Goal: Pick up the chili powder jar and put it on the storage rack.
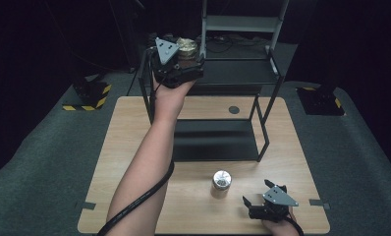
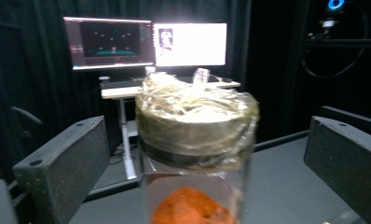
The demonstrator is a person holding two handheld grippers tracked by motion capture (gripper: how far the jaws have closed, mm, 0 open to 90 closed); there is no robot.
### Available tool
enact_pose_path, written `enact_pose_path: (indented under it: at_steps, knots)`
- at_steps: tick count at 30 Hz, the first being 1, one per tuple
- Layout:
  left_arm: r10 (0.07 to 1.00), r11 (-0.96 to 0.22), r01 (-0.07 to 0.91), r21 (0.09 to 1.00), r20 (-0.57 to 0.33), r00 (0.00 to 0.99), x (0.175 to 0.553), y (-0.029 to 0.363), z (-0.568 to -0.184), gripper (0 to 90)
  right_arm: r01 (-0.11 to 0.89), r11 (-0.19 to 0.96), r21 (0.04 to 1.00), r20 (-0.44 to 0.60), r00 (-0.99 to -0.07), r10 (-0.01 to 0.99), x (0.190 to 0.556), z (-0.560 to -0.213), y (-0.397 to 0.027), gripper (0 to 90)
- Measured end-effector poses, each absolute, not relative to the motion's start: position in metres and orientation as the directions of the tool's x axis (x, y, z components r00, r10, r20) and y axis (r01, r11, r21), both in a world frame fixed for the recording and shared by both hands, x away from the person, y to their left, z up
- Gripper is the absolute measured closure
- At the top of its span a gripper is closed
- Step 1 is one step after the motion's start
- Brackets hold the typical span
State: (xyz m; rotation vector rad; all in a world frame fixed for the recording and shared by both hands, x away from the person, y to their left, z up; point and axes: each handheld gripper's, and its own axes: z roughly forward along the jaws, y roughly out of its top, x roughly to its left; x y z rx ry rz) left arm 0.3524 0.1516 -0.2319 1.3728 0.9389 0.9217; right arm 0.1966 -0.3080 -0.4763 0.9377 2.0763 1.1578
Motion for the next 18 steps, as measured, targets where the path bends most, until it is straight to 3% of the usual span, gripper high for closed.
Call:
enact_pose_path:
  at_steps: [18]
  knots:
    - [0.926,-0.051,-0.014,0.999,0.052,0.375,0.299,0.151,-0.235,0.3,0.292,0.389,0.874,-0.158,-0.585,0.795,0.196,-0.476,-0.306,0.0]
